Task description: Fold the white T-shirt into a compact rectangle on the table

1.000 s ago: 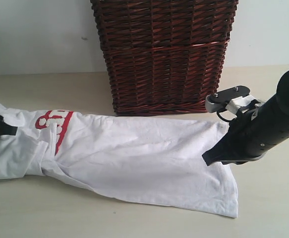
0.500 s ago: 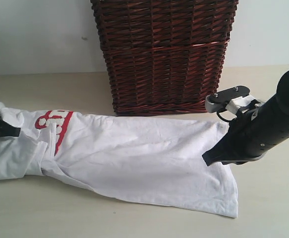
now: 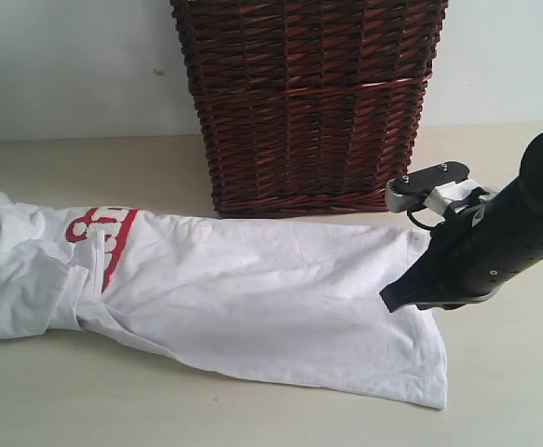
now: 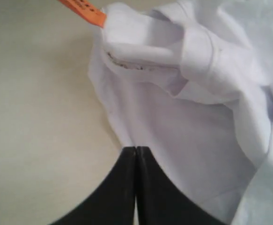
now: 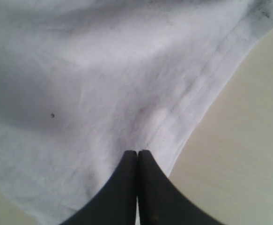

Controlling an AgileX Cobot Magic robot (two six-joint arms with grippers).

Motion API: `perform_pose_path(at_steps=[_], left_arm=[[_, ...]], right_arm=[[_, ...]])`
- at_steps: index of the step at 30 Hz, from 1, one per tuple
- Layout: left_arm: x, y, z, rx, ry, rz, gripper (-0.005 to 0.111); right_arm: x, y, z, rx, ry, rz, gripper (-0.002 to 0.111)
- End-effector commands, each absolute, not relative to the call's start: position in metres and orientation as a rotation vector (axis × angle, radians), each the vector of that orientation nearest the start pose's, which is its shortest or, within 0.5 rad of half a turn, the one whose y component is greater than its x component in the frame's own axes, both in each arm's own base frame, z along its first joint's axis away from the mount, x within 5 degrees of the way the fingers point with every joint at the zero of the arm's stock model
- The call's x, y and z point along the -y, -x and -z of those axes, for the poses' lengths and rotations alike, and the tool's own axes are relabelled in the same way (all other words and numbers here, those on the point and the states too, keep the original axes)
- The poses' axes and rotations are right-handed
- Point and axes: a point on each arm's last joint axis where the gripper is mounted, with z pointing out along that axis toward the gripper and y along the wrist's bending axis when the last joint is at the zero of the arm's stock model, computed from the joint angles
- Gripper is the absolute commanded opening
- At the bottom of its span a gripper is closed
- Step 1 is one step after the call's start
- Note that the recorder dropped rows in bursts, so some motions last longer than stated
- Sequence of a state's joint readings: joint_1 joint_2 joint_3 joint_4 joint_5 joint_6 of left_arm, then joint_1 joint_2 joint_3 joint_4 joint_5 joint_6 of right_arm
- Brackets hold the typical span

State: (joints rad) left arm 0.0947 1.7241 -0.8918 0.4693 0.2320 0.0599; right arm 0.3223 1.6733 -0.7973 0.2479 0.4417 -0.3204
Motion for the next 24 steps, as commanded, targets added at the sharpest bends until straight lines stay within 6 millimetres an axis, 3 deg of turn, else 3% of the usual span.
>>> perform_pose_path(at_steps=[1,3,5,9,10,12,13,15,16,19,23,24], left_arm=[[-0.042,-0.323,-0.192,-2.481,-0.457,-0.394,0.0],[-0.038,-0.327,-0.192,-2.459,-0.367,-0.321,0.004],[-0.034,-0.33,-0.187,-2.458,-0.339,-0.28,0.014],[-0.027,-0.335,-0.159,-2.52,-0.428,-0.265,0.058],[-0.026,-0.336,-0.151,-2.537,-0.453,-0.263,0.062],[-0.026,-0.339,-0.137,-2.56,-0.464,-0.251,0.053],[-0.024,-0.343,-0.129,-2.541,-0.465,-0.237,0.041],[-0.021,-0.351,-0.125,-2.465,-0.425,-0.2,0.033],[-0.02,-0.354,-0.126,-2.429,-0.405,-0.188,0.035],[-0.018,-0.362,-0.124,-2.325,-0.428,-0.177,0.057],[-0.017,-0.364,-0.099,-2.342,-0.53,-0.188,0.052],[-0.016,-0.365,-0.093,-2.332,-0.546,-0.185,0.044]], right_arm=[[-0.102,-0.271,-0.155,-2.723,0.614,-0.208,0.0],[-0.102,-0.271,-0.155,-2.723,0.614,-0.208,0.0],[-0.102,-0.271,-0.155,-2.723,0.614,-0.208,0.0],[-0.102,-0.271,-0.155,-2.725,0.614,-0.208,0.0],[-0.102,-0.271,-0.155,-2.725,0.614,-0.208,0.0],[-0.102,-0.271,-0.155,-2.725,0.614,-0.208,0.0],[-0.102,-0.271,-0.155,-2.725,0.614,-0.208,0.0],[-0.102,-0.271,-0.155,-2.725,0.614,-0.208,0.0],[-0.102,-0.271,-0.155,-2.725,0.614,-0.208,0.0],[-0.102,-0.271,-0.155,-2.725,0.614,-0.208,0.0],[-0.102,-0.271,-0.155,-2.725,0.614,-0.208,0.0],[-0.102,-0.271,-0.155,-2.725,0.614,-0.208,0.0]])
